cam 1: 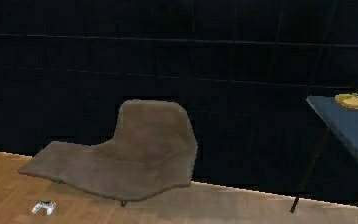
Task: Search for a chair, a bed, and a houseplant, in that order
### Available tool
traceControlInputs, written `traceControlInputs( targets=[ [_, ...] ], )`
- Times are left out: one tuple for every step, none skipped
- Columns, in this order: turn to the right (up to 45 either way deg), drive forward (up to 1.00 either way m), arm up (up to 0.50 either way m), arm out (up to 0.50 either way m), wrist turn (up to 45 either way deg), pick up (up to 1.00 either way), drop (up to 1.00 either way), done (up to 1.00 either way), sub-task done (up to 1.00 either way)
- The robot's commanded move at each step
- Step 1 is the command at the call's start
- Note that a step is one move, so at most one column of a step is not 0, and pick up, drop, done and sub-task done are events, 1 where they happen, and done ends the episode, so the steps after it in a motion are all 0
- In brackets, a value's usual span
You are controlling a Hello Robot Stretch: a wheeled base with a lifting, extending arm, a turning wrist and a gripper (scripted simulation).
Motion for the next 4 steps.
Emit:
traceControlInputs(
  targets=[
    [9.0, 0.0, 0.0, 0.0, 0.0, 0.0, 0.0, 0.0, 0.0],
    [0.0, 0.15, 0.0, 0.0, 0.0, 0.0, 0.0, 0.0, 0.0],
    [-45.0, 0.0, 0.0, 0.0, 0.0, 0.0, 0.0, 0.0, 0.0],
    [-45.0, 0.0, 0.0, 0.0, 0.0, 0.0, 0.0, 0.0, 0.0]
  ],
)
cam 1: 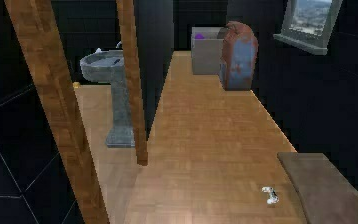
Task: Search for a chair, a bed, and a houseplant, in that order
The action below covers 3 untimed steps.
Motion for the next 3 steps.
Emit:
traceControlInputs(
  targets=[
    [0.0, 0.8, 0.0, 0.0, 0.0, 0.0, 0.0, 0.0, 0.0],
    [-42.0, 0.0, 0.0, 0.0, 0.0, 0.0, 0.0, 0.0, 0.0],
    [0.0, 0.3, 0.0, 0.0, 0.0, 0.0, 0.0, 0.0, 0.0]
  ],
)
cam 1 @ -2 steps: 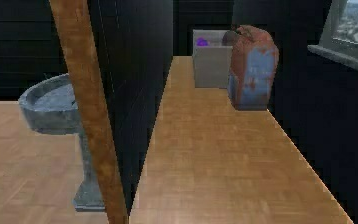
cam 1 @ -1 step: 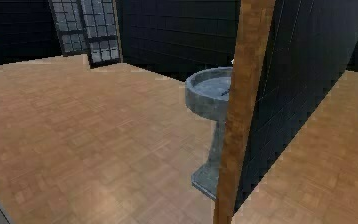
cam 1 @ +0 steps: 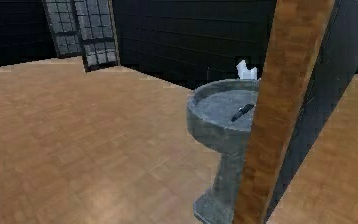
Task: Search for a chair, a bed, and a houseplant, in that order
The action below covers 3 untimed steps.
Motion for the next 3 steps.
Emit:
traceControlInputs(
  targets=[
    [-27.0, 0.0, 0.0, 0.0, 0.0, 0.0, 0.0, 0.0, 0.0],
    [0.0, 1.0, 0.0, 0.0, 0.0, 0.0, 0.0, 0.0, 0.0],
    [-3.0, 0.0, 0.0, 0.0, 0.0, 0.0, 0.0, 0.0, 0.0]
  ],
)
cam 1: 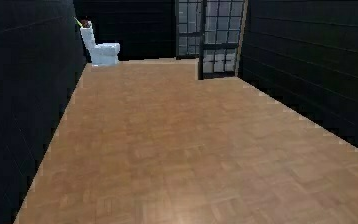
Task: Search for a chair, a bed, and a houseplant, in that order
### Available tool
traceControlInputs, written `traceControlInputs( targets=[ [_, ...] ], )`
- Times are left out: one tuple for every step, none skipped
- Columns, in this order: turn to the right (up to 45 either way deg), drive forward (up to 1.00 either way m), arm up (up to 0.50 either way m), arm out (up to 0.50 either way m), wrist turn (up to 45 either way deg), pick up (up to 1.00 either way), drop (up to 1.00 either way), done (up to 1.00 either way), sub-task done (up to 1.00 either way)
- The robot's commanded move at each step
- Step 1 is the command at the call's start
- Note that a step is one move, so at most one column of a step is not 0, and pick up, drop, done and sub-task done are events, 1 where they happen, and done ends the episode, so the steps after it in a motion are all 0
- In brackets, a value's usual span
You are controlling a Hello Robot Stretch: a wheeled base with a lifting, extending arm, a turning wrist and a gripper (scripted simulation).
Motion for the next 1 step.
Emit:
traceControlInputs(
  targets=[
    [0.0, 1.0, 0.0, 0.0, 0.0, 0.0, 0.0, 0.0, 0.0]
  ],
)
